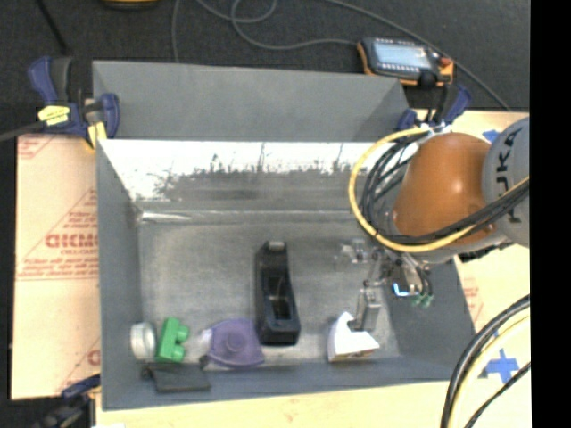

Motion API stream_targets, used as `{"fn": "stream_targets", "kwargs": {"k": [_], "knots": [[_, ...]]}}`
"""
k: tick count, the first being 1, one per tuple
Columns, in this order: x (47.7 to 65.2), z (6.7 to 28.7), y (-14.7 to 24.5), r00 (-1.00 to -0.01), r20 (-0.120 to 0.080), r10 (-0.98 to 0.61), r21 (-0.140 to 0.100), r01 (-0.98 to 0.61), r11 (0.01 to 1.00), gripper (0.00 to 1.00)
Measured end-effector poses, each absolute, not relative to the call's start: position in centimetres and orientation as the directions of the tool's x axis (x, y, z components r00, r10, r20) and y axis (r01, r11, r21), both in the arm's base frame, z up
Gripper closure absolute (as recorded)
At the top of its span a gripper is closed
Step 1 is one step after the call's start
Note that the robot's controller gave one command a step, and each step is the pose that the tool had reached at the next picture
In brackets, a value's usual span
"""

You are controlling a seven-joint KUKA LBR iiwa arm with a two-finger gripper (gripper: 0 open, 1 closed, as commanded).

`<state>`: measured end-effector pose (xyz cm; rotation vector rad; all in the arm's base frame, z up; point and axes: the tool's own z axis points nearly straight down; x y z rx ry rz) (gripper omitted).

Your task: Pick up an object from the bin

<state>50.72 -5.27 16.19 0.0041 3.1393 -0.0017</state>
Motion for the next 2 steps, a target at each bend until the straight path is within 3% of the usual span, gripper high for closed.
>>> {"fn": "stream_targets", "kwargs": {"k": [1,2], "knots": [[49.5,11.7,-2.6,-0.998,-0.007,0.060,0.000,0.060,0.998,0.00],[50.9,8.4,-0.4,-0.999,-0.003,-0.043,-0.001,-0.043,0.999,0.00]]}}
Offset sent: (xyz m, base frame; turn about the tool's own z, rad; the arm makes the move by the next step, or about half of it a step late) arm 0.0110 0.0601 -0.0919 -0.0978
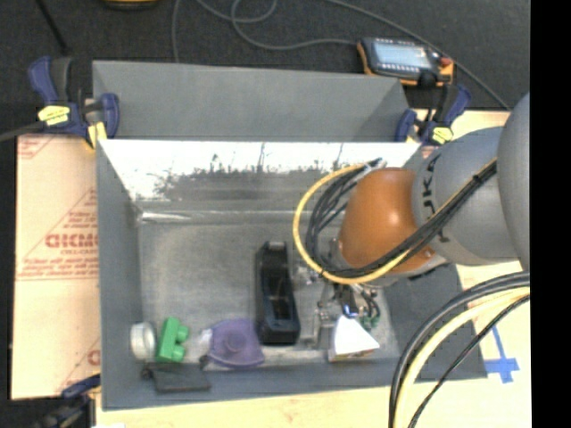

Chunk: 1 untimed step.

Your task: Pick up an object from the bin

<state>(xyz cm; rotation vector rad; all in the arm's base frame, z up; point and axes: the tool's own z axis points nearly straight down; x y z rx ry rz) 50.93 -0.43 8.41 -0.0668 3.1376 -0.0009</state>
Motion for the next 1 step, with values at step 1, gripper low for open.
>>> {"fn": "stream_targets", "kwargs": {"k": [1], "knots": [[49.94,6.97,1.40,-0.996,0.005,0.085,-0.002,0.085,0.996,1.00]]}}
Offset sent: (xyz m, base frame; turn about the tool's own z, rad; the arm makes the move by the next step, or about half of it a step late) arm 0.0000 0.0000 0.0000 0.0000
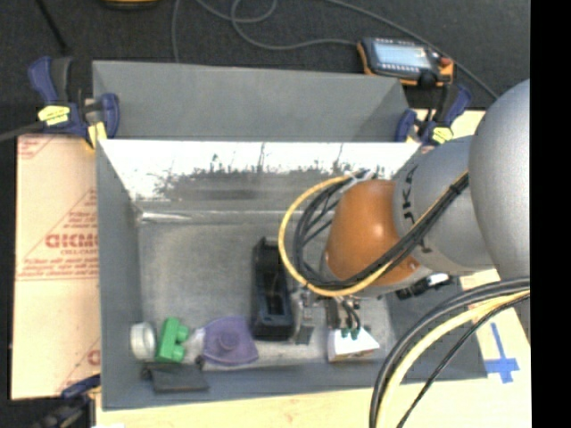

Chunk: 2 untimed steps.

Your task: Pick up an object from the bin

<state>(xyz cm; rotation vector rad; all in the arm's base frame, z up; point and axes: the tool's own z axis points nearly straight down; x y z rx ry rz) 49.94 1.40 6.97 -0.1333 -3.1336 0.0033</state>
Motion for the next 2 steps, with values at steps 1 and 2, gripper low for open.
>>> {"fn": "stream_targets", "kwargs": {"k": [1,2], "knots": [[49.9,7.0,1.4,-0.996,0.005,0.084,-0.002,0.084,0.996,1.00],[47.8,11.1,-2.5,-0.997,0.002,0.074,-0.001,0.074,0.997,1.00]]}}
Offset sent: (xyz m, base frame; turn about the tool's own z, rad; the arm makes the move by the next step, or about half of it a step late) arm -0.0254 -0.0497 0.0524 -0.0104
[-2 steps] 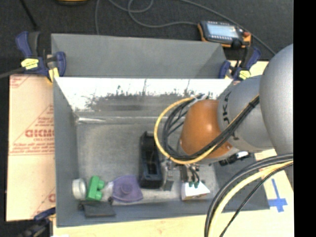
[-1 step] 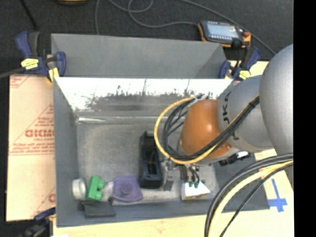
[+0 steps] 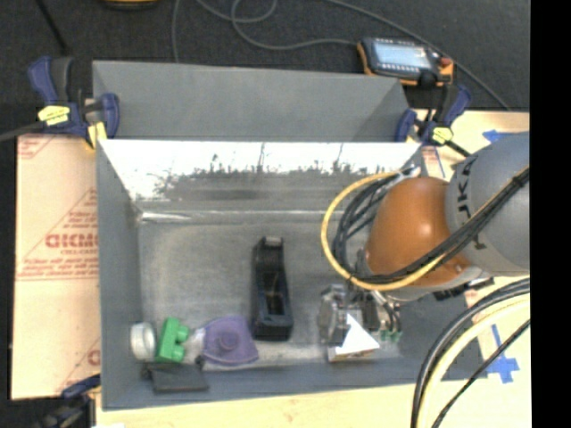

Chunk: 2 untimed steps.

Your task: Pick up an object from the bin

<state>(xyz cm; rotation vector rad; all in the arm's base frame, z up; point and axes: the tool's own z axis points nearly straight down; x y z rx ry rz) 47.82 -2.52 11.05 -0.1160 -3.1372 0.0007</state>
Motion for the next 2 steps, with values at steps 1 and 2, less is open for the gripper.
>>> {"fn": "stream_targets", "kwargs": {"k": [1,2], "knots": [[48.94,13.80,4.50,-0.995,-0.002,0.097,0.001,0.097,0.995,0.00],[48.92,13.78,4.44,-0.995,-0.002,0.097,0.000,0.097,0.995,0.00]]}}
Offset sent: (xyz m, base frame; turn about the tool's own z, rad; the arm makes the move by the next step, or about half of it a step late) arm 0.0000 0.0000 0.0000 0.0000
